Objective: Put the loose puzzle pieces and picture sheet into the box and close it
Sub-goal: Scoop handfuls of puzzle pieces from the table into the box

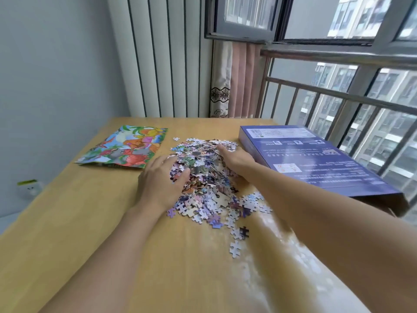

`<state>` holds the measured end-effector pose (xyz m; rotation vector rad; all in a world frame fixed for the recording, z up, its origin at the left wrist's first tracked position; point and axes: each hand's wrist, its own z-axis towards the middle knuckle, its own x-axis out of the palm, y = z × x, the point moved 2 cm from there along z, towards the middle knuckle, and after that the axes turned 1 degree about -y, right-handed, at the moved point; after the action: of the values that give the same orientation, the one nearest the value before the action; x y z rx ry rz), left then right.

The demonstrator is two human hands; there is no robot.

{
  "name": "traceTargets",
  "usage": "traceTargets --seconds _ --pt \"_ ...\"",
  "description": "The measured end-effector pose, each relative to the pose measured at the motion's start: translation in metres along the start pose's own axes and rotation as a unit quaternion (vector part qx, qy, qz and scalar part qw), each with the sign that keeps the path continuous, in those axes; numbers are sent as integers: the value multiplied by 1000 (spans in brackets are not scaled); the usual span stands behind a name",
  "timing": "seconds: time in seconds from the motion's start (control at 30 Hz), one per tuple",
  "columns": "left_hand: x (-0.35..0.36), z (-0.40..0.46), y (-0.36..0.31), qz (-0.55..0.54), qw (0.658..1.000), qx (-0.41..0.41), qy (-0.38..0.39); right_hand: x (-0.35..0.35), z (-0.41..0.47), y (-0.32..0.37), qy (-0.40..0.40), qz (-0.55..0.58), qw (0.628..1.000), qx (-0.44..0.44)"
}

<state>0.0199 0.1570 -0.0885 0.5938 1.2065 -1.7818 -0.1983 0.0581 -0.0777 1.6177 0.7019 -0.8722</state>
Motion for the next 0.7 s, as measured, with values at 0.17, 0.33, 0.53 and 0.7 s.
traceTargets --seconds 0.17,0.33,0.53,0.7 --pt "8 4 6 -60 997 -39 10 2 1 9 -16 68 997 -39" --pt "10 12 11 -129 989 -71 -25 -22 35 14 -85 38 991 -91" --pt "10 14 9 -92 993 -33 -68 -6 71 17 71 -12 996 -45" --pt "15 15 8 -72 996 -9 -41 -5 42 44 129 -9 988 -82"
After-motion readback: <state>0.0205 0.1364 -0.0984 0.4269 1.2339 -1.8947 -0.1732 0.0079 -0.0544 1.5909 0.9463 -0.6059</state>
